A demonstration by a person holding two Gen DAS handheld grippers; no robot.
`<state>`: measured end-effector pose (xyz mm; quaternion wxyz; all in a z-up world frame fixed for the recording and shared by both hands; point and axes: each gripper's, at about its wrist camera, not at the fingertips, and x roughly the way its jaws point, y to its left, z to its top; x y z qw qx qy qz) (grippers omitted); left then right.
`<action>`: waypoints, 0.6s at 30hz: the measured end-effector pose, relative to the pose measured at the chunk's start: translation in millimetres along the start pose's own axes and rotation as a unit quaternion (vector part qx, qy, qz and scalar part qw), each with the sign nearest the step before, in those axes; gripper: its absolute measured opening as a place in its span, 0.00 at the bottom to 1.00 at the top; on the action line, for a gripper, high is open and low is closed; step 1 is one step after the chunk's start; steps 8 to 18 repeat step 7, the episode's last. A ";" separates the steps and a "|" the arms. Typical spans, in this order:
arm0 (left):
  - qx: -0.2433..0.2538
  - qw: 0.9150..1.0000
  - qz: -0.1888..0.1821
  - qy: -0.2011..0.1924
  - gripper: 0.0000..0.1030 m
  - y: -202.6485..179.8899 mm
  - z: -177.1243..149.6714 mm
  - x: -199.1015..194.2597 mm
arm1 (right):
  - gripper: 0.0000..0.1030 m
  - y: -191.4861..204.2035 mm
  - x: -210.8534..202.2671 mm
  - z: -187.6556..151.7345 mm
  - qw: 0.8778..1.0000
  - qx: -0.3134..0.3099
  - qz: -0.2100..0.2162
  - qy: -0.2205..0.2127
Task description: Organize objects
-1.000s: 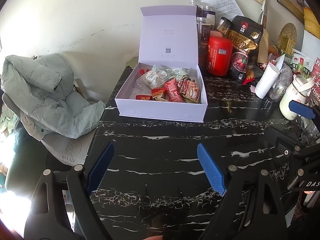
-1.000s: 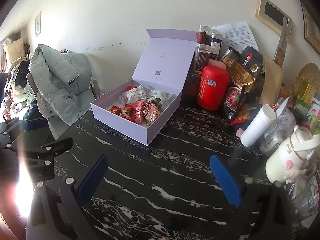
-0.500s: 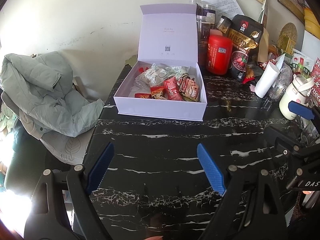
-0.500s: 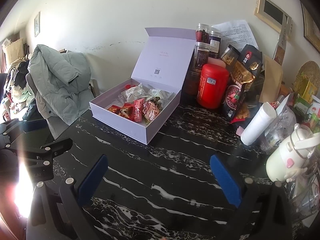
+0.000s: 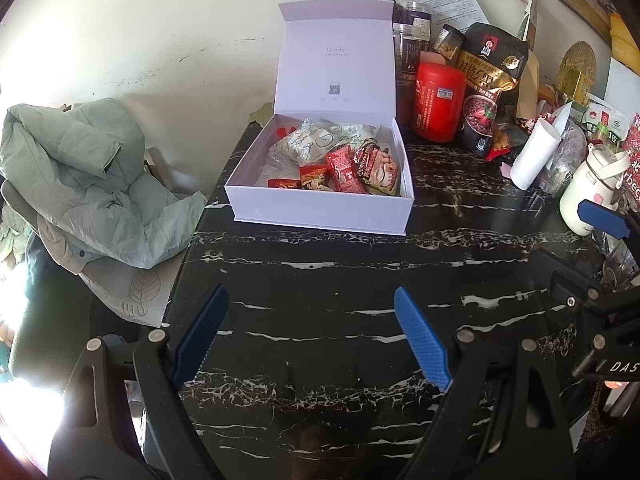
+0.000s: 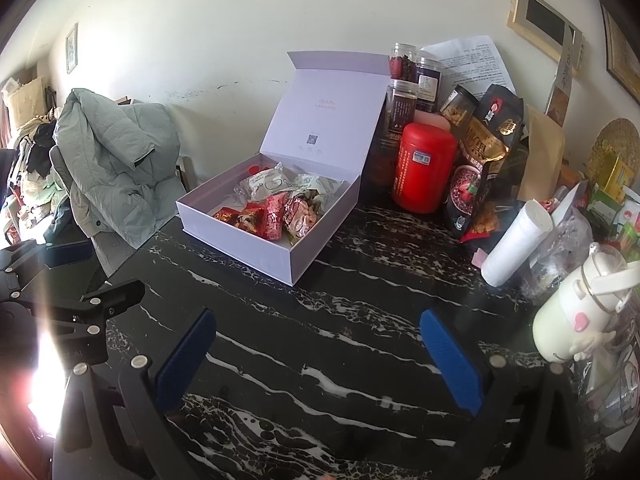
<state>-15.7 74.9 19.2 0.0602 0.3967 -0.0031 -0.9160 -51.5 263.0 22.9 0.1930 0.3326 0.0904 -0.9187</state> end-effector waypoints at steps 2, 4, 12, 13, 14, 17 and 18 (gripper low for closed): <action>0.000 1.000 -0.001 0.003 0.83 -1.0 -0.7 1.3 | 1.00 -0.5 1.1 -0.9 1.000 0.001 -0.001 0.002; 0.001 1.000 -0.002 0.002 0.83 -2.2 -2.3 1.4 | 1.00 -1.3 2.2 -2.1 1.000 0.002 -0.002 0.003; 0.005 1.000 -0.011 0.000 0.83 -5.3 -3.3 2.4 | 1.00 -4.3 4.8 -4.3 1.000 0.008 -0.003 0.004; 0.005 1.000 -0.011 0.000 0.83 -5.3 -3.3 2.4 | 1.00 -4.3 4.8 -4.3 1.000 0.008 -0.003 0.004; 0.005 1.000 -0.011 0.000 0.83 -5.3 -3.3 2.4 | 1.00 -4.3 4.8 -4.3 1.000 0.008 -0.003 0.004; 0.005 1.000 -0.011 0.000 0.83 -5.3 -3.3 2.4 | 1.00 -4.3 4.8 -4.3 1.000 0.008 -0.003 0.004; 0.005 1.000 -0.011 0.000 0.83 -5.3 -3.3 2.4 | 1.00 -4.3 4.8 -4.3 1.000 0.008 -0.003 0.004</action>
